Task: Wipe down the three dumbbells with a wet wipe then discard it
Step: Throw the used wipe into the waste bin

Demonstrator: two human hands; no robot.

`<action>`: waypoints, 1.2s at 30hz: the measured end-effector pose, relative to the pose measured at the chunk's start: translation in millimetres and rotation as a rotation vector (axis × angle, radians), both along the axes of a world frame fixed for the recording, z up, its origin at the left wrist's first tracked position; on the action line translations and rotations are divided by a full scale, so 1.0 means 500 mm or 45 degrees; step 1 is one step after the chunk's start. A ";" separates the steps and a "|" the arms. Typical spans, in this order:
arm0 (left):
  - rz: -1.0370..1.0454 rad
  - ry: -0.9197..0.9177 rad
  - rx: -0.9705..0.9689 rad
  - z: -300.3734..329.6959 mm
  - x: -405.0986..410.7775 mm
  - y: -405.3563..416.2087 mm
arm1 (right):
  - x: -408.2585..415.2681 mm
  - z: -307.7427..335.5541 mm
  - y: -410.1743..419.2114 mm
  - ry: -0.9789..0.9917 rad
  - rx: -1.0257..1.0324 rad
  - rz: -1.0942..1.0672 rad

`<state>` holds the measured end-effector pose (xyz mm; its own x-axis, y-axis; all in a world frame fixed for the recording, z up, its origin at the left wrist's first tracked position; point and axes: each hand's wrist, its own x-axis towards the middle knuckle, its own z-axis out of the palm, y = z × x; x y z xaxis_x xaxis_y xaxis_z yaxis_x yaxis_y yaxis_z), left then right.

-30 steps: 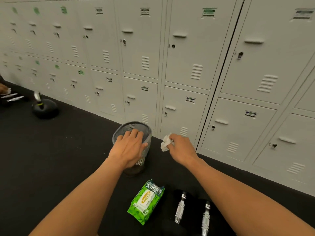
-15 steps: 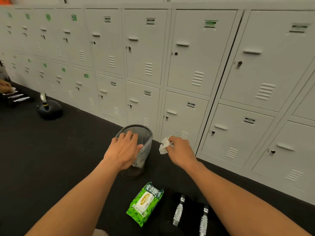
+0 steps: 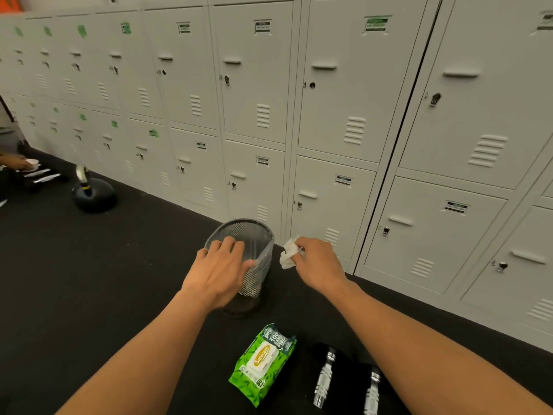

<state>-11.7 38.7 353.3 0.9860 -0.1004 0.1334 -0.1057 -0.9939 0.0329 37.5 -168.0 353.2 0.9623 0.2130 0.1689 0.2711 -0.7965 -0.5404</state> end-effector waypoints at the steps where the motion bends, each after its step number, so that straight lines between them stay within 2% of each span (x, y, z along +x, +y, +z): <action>1: 0.004 0.000 -0.005 -0.004 0.001 0.007 | 0.003 -0.003 0.008 -0.001 0.000 0.007; 26: 0.036 0.143 -0.139 -0.159 0.134 0.117 | 0.153 -0.103 0.147 0.060 -0.135 0.077; 36: 0.031 0.118 -0.155 -0.214 0.212 0.157 | 0.225 -0.149 0.192 0.094 -0.179 0.103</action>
<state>94.2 117.4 246.1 0.9965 -0.0650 0.0516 -0.0726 -0.9842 0.1616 150.1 -72.1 278.7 0.9498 0.3066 0.0615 0.3010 -0.8430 -0.4459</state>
